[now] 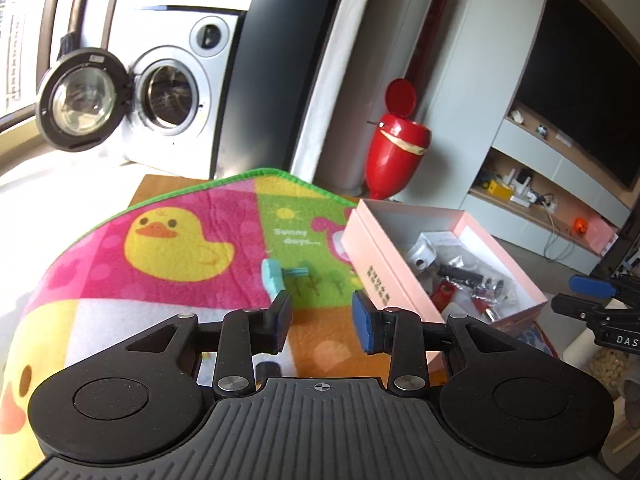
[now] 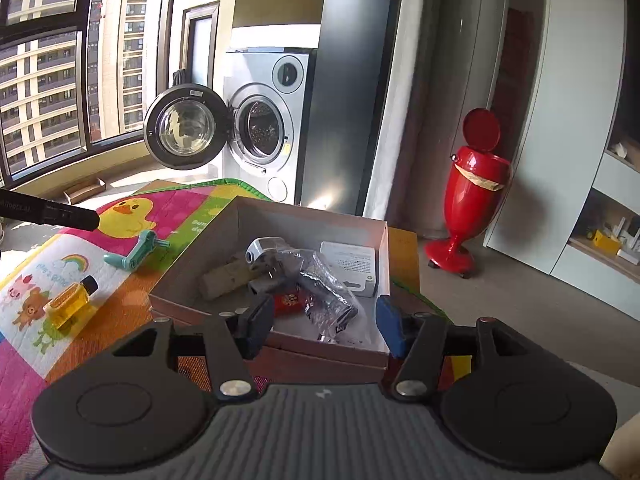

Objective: Organize rigid objects
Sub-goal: 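Grasp the yellow oil bottle with the left gripper while the right grasps the teal crank handle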

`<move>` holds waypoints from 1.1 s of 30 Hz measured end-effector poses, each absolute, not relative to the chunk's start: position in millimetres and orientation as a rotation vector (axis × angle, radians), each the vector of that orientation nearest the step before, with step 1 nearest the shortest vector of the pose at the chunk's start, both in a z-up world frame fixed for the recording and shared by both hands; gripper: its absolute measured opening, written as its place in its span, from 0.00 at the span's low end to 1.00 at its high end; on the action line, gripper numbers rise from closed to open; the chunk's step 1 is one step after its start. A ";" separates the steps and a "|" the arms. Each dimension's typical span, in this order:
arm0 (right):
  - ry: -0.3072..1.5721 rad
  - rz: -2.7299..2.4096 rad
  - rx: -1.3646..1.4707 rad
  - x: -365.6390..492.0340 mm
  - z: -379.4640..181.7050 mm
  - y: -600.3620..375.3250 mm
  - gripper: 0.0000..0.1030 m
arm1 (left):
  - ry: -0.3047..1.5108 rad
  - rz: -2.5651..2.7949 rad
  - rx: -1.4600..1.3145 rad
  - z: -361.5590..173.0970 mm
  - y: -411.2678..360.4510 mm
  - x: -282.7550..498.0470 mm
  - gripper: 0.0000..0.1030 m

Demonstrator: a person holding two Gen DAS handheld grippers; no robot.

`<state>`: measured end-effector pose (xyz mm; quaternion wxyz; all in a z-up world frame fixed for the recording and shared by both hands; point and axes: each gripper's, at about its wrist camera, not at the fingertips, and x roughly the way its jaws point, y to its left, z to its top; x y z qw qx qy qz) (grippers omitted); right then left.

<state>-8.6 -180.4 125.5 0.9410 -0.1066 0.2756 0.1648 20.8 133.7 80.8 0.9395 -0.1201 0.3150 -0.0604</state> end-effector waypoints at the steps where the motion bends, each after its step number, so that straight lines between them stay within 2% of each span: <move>1: 0.567 0.344 -0.216 -10.8 125.1 -176.9 0.55 | 0.654 -0.101 -0.260 76.3 143.8 14.6 0.35; 7: 0.641 0.511 -0.127 1.6 141.6 -137.7 0.55 | 0.645 -0.015 -0.366 58.8 185.7 -16.5 0.35; 13: 0.763 0.628 -0.023 45.7 146.4 -63.0 0.55 | 0.636 -0.084 -0.328 50.2 171.0 -29.5 0.35; 21: 0.937 0.572 -0.064 116.1 103.1 46.2 0.55 | 0.656 -0.098 -0.325 34.8 169.4 -34.6 0.35; 29: 0.965 0.461 -0.190 146.4 60.9 76.4 0.55 | 0.680 -0.131 -0.316 27.4 167.0 -39.1 0.35; 30: 0.965 0.467 -0.186 145.4 59.8 74.7 0.53 | 0.682 -0.127 -0.313 27.0 166.4 -38.8 0.35; 31: 0.966 0.481 -0.181 143.8 59.5 72.8 0.44 | 0.684 -0.122 -0.309 26.5 166.0 -38.8 0.35; 32: 0.974 0.505 -0.176 142.0 59.3 70.6 0.40 | 0.683 -0.119 -0.306 26.6 165.5 -39.0 0.35; 33: 0.989 0.532 -0.168 139.7 59.7 67.3 0.27 | 0.683 -0.117 -0.302 26.9 164.8 -39.1 0.35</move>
